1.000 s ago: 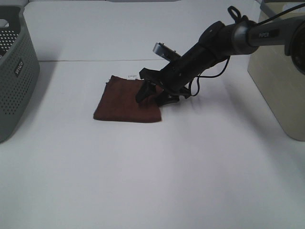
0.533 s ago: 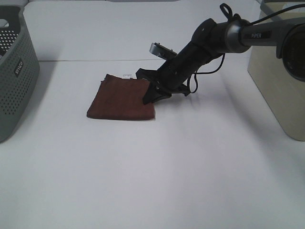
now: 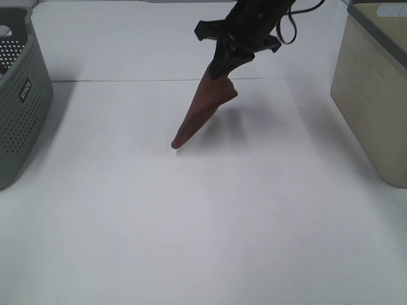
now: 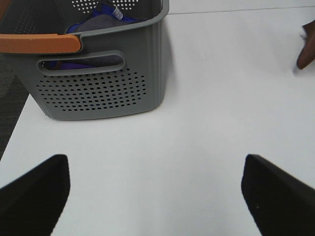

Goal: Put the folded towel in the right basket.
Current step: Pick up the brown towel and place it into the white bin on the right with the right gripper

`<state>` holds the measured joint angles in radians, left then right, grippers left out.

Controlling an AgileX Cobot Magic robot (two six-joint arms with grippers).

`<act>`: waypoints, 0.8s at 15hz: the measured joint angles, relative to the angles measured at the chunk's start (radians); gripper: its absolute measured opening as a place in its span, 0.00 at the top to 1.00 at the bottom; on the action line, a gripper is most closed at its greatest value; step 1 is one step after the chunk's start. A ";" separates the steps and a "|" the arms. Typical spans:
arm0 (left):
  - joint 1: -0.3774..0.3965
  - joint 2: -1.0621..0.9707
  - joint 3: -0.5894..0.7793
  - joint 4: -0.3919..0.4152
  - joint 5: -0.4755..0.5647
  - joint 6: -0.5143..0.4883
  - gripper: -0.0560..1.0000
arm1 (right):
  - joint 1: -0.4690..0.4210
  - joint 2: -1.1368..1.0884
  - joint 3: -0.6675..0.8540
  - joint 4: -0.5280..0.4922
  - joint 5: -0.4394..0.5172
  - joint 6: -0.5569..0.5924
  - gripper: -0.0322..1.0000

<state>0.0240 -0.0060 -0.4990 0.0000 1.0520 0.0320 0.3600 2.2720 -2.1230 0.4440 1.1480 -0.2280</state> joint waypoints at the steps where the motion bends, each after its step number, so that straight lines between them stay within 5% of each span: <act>1: 0.000 0.000 0.000 0.000 0.000 0.000 0.11 | 0.000 -0.027 -0.029 -0.064 0.036 0.018 0.93; 7: 0.000 0.000 0.000 0.000 0.000 0.000 0.11 | -0.007 -0.179 -0.144 -0.491 0.068 0.076 0.93; 12: 0.000 0.000 0.000 0.000 0.000 0.000 0.11 | -0.185 -0.258 -0.144 -0.539 0.069 0.076 0.93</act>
<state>0.0240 -0.0060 -0.4990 0.0000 1.0520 0.0320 0.1750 2.0140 -2.2670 -0.0950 1.2170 -0.1520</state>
